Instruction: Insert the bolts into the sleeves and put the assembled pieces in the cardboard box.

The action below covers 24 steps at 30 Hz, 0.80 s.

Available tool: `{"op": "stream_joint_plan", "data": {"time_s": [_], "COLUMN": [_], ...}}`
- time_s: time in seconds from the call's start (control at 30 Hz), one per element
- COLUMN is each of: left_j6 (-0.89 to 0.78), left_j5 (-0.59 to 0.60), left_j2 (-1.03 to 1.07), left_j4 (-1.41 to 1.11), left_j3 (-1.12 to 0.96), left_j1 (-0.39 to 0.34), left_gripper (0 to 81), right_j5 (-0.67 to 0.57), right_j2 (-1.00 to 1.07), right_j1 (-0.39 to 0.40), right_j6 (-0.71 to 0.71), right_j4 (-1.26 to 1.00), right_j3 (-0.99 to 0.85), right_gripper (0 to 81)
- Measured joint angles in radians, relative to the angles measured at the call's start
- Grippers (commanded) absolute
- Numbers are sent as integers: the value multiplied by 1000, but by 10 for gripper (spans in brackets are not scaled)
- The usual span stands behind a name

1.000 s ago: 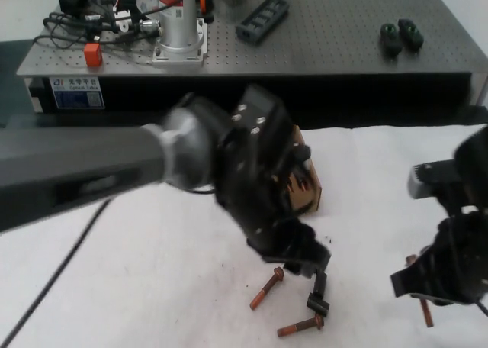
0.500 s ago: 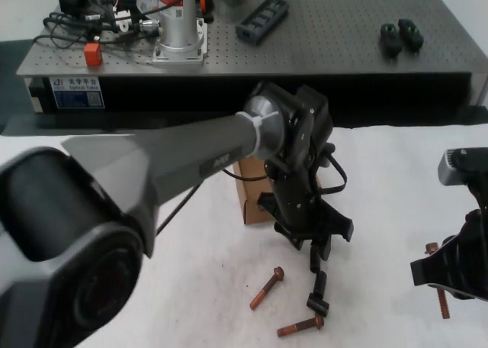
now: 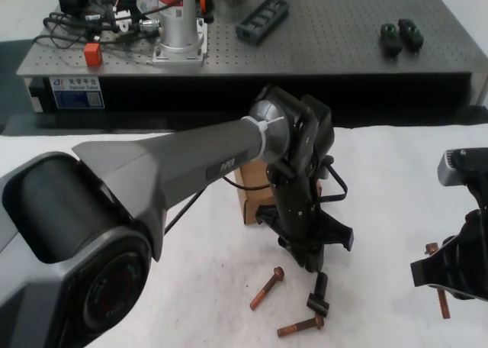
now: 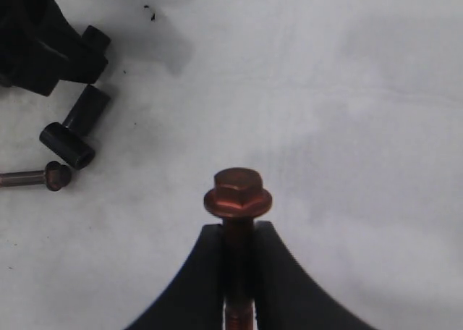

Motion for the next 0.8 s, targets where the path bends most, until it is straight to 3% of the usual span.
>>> {"op": "stream_joint_plan", "data": {"time_s": [0.07,0.27,0.53,0.8], "left_j6": [0,26,77,106], "left_j5": [5,-4,-20,-117], "left_j2": [0,0,-26,-335], "left_j4": [10,18,-5,-140], "left_j3": [-2,-1,2,208], "left_j1": [0,0,0,0], "left_gripper": [244,4,6,6], "right_j5": [0,0,-21,-169], "right_j2": [0,0,-1,-3], "right_j1": [0,0,0,0], "right_j6": [0,0,0,34], "right_j4": [0,0,-11,-84], "right_j3": [0,0,0,0], "right_gripper": [47,47,47,47]}}
